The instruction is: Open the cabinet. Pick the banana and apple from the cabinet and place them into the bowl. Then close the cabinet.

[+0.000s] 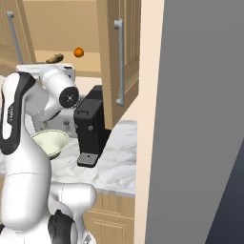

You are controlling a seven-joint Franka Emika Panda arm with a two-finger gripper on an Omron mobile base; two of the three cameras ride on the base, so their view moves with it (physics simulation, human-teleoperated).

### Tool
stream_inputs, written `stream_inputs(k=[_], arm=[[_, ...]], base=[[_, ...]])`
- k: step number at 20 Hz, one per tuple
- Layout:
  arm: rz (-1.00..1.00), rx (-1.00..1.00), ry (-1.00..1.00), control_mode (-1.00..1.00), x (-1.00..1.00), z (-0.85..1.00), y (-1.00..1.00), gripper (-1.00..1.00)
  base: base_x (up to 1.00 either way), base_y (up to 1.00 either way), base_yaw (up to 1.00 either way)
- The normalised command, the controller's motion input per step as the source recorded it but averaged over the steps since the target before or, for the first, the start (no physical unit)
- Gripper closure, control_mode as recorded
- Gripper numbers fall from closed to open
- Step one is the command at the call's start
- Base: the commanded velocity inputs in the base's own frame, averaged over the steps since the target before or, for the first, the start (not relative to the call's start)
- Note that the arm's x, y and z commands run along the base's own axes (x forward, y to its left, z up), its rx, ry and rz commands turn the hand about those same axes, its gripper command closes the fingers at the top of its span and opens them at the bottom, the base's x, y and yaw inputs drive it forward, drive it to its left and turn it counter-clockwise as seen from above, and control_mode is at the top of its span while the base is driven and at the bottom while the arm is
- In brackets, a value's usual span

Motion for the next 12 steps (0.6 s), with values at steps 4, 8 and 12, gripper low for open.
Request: stream_inputs(k=[4,8,12], arm=[[0.14,0.00,0.00,-1.00,0.31,-0.18,0.00,1.00],[0.12,0.00,0.00,-1.00,0.30,-0.14,0.07,1.00],[0.12,0.00,0.00,-1.00,0.08,-0.03,0.25,1.00]], base=[[0.00,0.00,0.00],[0.00,0.00,0.00],[0.00,0.00,0.00]])
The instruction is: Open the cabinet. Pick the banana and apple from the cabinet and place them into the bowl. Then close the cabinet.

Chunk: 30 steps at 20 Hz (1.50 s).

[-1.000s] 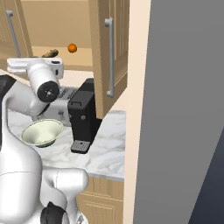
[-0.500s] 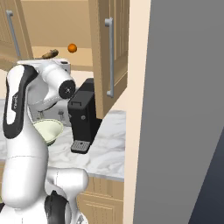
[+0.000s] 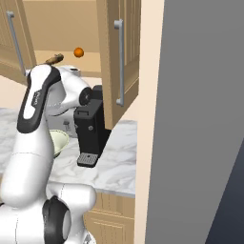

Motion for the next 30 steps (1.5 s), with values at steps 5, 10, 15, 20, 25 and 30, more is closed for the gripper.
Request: stream_inputs(k=[5,10,15,20,25,30], arm=[[0.11,0.00,0.00,-1.00,0.00,0.00,0.44,1.00],[0.10,0.00,0.01,-1.00,0.00,0.00,0.40,1.00],[0.10,-0.01,0.00,-1.00,-0.01,0.00,0.37,1.00],[0.11,-0.05,-0.01,-1.00,-0.40,0.00,0.49,1.00],[0.09,-0.06,-0.05,-1.00,-0.68,0.00,0.51,1.00],[0.06,-0.03,-0.04,-1.00,-0.60,0.00,0.45,1.00]], base=[[0.00,0.00,0.00],[0.00,0.00,0.00],[0.00,0.00,0.00],[0.00,0.00,0.00],[0.00,0.00,0.00],[0.00,0.00,0.00]])
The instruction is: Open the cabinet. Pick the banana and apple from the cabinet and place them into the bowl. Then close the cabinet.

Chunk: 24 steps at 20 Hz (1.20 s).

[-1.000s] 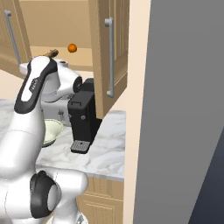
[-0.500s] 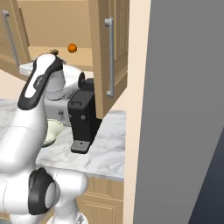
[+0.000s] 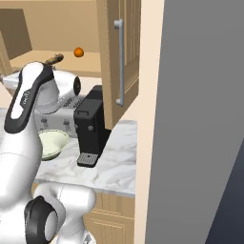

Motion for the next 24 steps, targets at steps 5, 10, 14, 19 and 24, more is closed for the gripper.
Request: stream_inputs(k=[5,10,14,19,24], arm=[[0.05,-0.03,-0.02,-1.00,-0.53,0.00,0.43,1.00],[0.04,-0.01,0.00,-1.00,-0.43,0.00,0.35,1.00],[0.03,-0.01,0.00,-1.00,-0.34,0.00,0.32,1.00],[0.00,-0.02,0.02,-1.00,-0.06,-0.03,0.20,1.00],[0.00,0.00,0.01,-1.00,0.00,-0.01,0.10,1.00]], base=[[0.00,0.00,0.00],[0.00,0.00,0.00],[0.00,0.00,0.00],[0.00,0.00,0.00],[0.00,0.00,0.00]])
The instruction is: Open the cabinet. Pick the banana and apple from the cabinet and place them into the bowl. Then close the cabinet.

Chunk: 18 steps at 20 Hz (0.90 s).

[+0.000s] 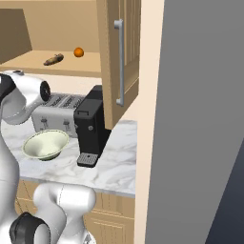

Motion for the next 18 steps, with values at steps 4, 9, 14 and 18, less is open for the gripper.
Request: stream_inputs(k=[4,9,14,18], arm=[[0.00,0.00,0.00,-1.00,0.00,0.00,0.00,1.00],[0.00,0.00,0.00,-1.00,0.00,0.00,0.00,1.00],[0.00,0.00,0.00,-1.00,0.00,0.00,0.00,1.00],[0.00,0.00,-0.01,-1.00,0.00,0.00,0.06,1.00]], base=[[0.00,0.00,0.00],[0.00,0.00,0.00],[0.00,0.00,0.00],[0.00,0.00,0.00]])
